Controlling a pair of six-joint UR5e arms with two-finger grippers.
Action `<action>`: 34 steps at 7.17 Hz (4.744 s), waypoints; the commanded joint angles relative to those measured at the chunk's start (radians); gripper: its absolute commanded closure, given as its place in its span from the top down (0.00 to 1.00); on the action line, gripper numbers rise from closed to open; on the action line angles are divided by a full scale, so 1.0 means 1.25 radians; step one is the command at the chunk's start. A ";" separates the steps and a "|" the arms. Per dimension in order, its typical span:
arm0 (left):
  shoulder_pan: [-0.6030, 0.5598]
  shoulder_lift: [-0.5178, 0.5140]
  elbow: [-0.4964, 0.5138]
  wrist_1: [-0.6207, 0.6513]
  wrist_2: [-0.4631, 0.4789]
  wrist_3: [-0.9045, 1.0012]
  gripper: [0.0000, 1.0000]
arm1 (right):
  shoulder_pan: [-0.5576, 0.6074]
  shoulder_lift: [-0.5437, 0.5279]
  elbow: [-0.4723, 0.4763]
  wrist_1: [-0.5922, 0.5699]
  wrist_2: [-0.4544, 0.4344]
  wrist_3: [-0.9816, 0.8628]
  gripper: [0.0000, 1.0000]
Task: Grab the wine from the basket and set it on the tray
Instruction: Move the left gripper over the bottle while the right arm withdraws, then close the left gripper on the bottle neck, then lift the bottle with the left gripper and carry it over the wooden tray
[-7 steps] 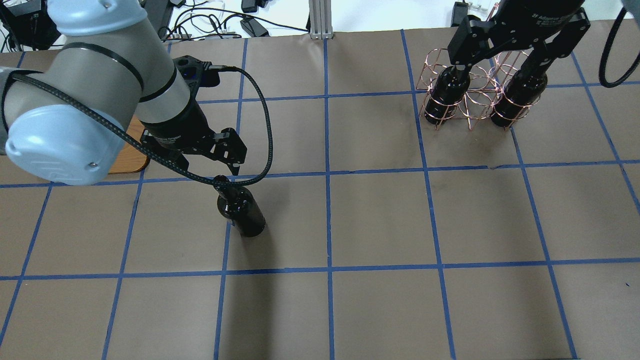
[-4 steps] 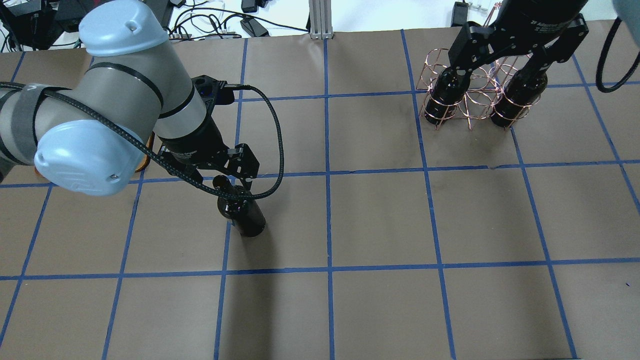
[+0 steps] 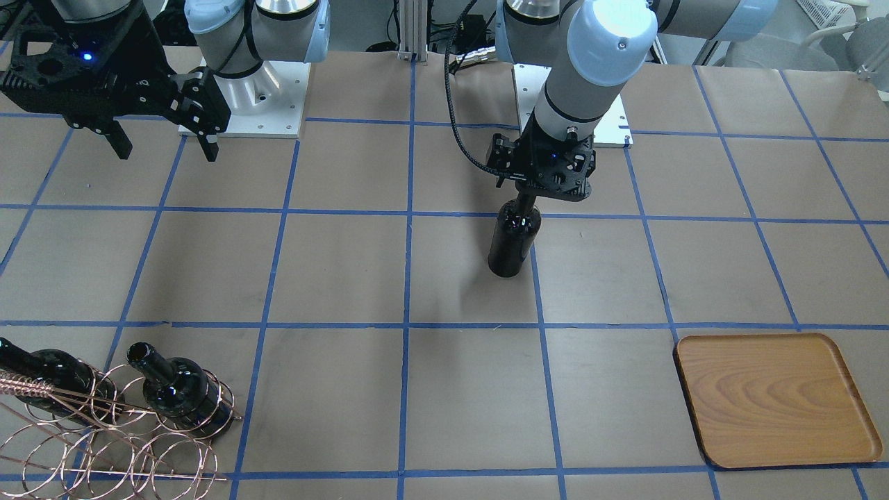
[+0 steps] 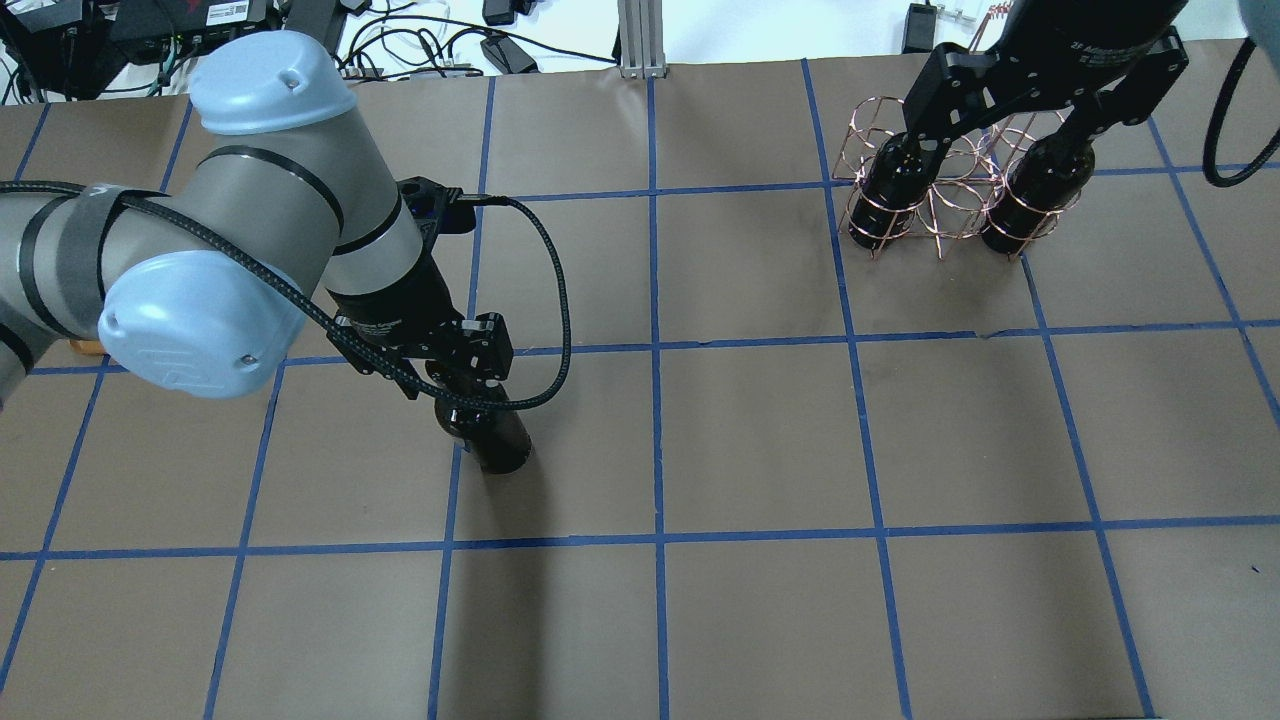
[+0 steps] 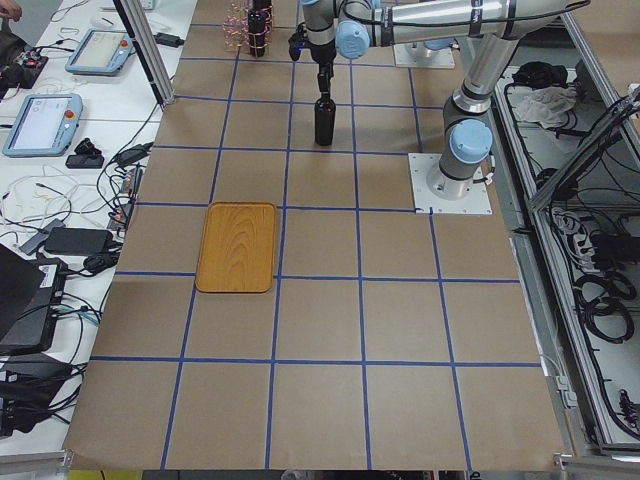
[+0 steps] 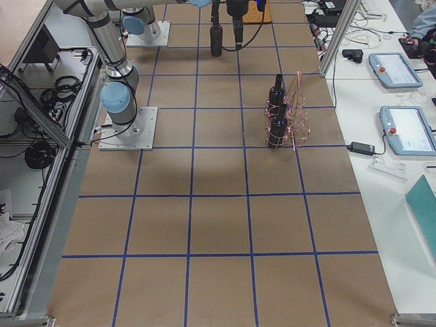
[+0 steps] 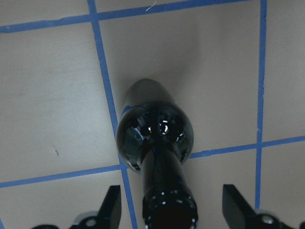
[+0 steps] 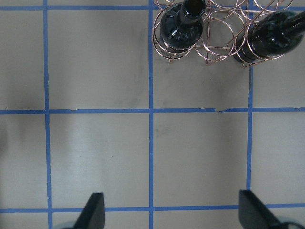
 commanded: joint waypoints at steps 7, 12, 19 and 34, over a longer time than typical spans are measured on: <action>0.005 -0.025 0.051 -0.052 0.002 -0.033 0.00 | 0.057 -0.001 -0.034 -0.001 -0.008 0.049 1.00; 0.005 -0.020 0.061 -0.077 0.001 -0.038 1.00 | 0.058 0.005 -0.035 -0.003 -0.011 0.049 1.00; 0.007 -0.050 0.061 -0.081 -0.009 -0.039 0.00 | 0.058 0.005 -0.034 -0.003 -0.010 0.049 1.00; 0.446 -0.312 0.511 -0.088 0.149 0.504 0.00 | 0.058 0.004 -0.034 0.002 -0.011 0.049 1.00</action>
